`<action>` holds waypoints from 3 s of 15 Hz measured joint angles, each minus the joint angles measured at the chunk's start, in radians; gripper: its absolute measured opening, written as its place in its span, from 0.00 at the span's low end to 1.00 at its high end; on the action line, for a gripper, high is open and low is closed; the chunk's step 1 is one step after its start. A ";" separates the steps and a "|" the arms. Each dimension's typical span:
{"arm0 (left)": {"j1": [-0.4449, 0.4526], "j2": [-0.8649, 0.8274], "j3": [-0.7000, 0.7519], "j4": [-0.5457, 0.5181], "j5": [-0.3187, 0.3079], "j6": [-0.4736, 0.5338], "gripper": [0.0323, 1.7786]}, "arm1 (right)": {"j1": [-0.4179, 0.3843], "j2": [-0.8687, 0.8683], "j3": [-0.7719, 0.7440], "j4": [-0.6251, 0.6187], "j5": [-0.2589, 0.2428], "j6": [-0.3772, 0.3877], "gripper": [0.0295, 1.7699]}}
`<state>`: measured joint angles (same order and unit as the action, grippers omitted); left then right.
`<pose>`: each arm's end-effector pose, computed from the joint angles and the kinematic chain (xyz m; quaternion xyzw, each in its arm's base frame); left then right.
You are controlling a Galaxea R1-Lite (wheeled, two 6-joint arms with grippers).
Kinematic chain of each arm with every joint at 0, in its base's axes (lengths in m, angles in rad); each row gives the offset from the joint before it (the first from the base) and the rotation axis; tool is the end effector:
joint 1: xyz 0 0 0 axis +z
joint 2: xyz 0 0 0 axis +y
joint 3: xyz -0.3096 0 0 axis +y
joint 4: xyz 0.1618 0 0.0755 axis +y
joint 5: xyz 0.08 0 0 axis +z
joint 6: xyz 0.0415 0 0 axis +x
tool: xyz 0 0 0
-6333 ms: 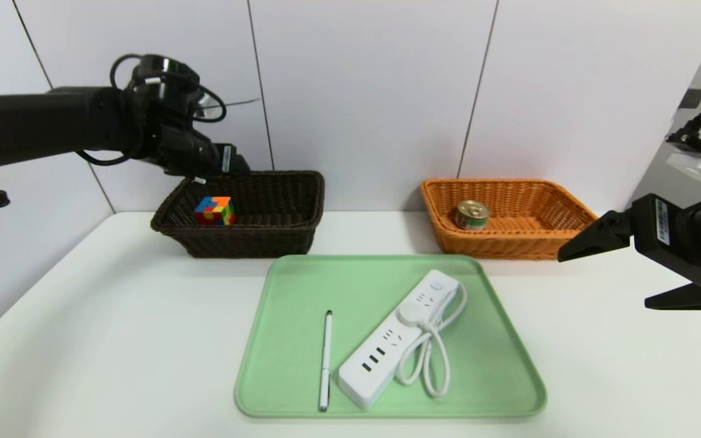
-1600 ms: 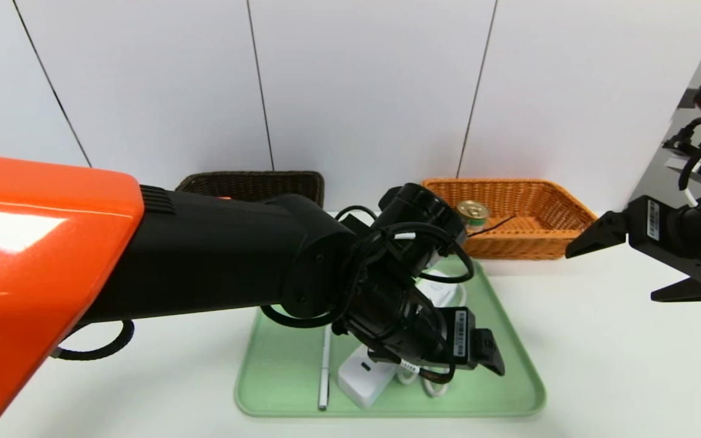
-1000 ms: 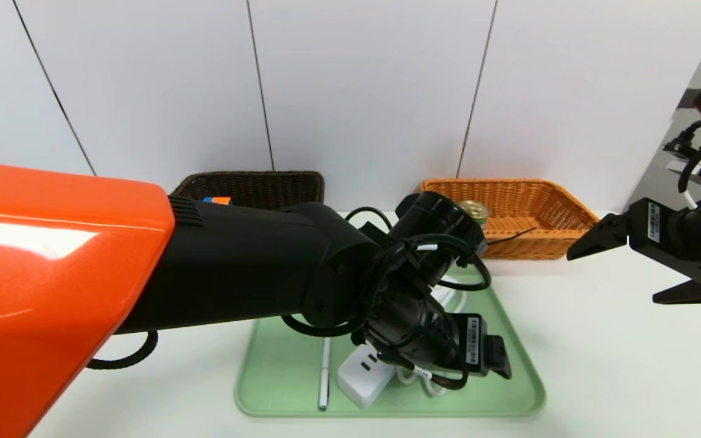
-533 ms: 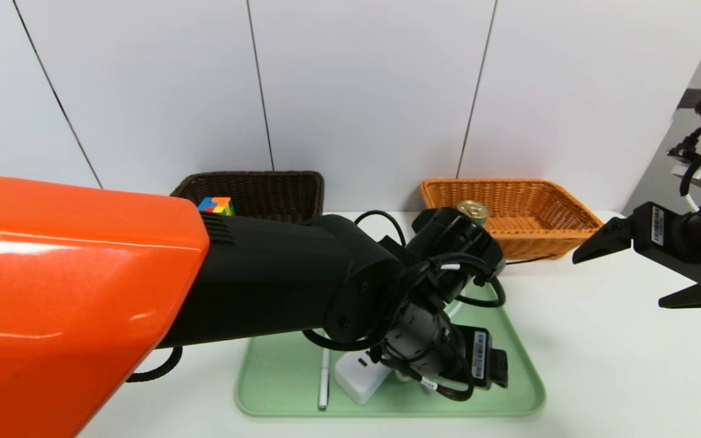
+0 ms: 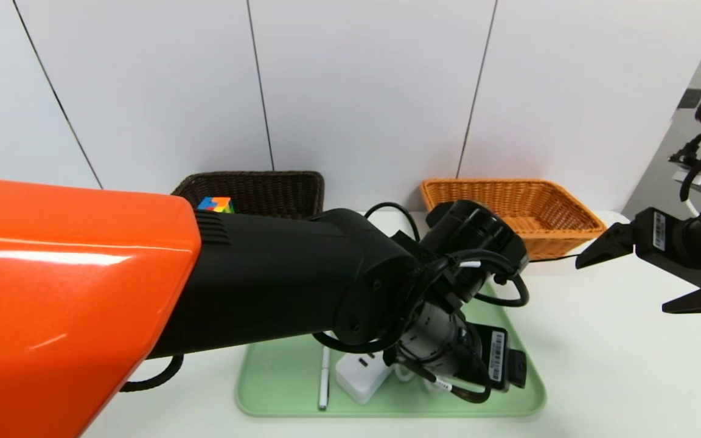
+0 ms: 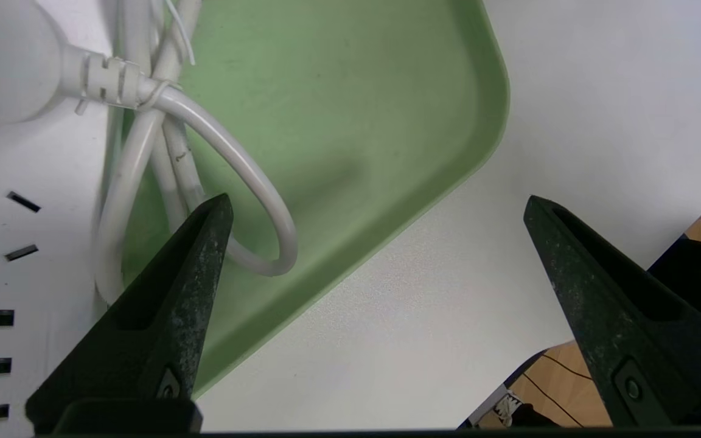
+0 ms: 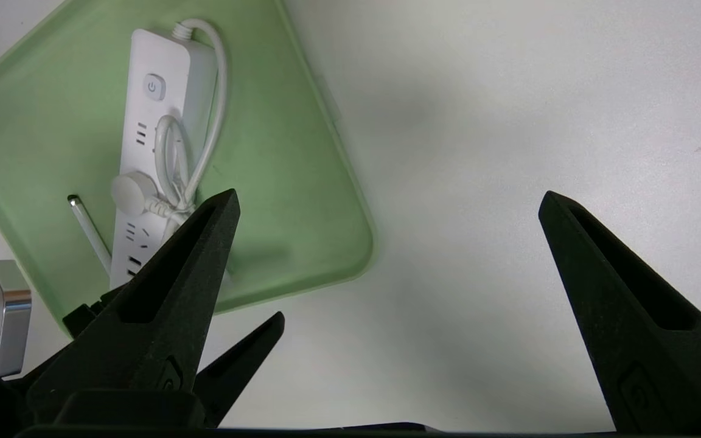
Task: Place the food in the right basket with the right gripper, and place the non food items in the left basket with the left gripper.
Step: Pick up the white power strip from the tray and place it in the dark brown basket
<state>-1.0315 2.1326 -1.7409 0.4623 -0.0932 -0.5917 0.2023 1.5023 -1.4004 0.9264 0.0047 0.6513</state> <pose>0.2139 -0.3649 0.1786 -0.0454 0.4948 -0.3565 0.7912 0.2059 0.0424 0.2635 0.2311 0.4925 -0.0713 0.8361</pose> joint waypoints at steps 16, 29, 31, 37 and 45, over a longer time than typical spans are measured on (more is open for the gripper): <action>-0.019 0.015 -0.005 0.067 0.120 0.074 0.95 | 0.000 0.003 0.003 0.000 0.001 -0.001 0.96; -0.036 0.034 -0.039 0.087 0.148 0.085 0.95 | -0.002 0.000 0.023 0.000 0.001 -0.001 0.96; -0.034 0.036 -0.041 0.096 0.149 0.087 0.95 | -0.006 -0.001 0.028 -0.001 0.001 -0.001 0.96; -0.033 0.039 -0.049 0.105 0.188 0.112 0.95 | -0.007 -0.001 0.032 -0.001 0.001 -0.001 0.96; -0.033 0.052 -0.051 0.105 0.192 0.113 0.95 | -0.007 -0.012 0.032 0.000 0.001 -0.001 0.96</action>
<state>-1.0647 2.1849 -1.7915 0.5672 0.0985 -0.4789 0.1951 1.4904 -1.3685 0.9260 0.0053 0.6498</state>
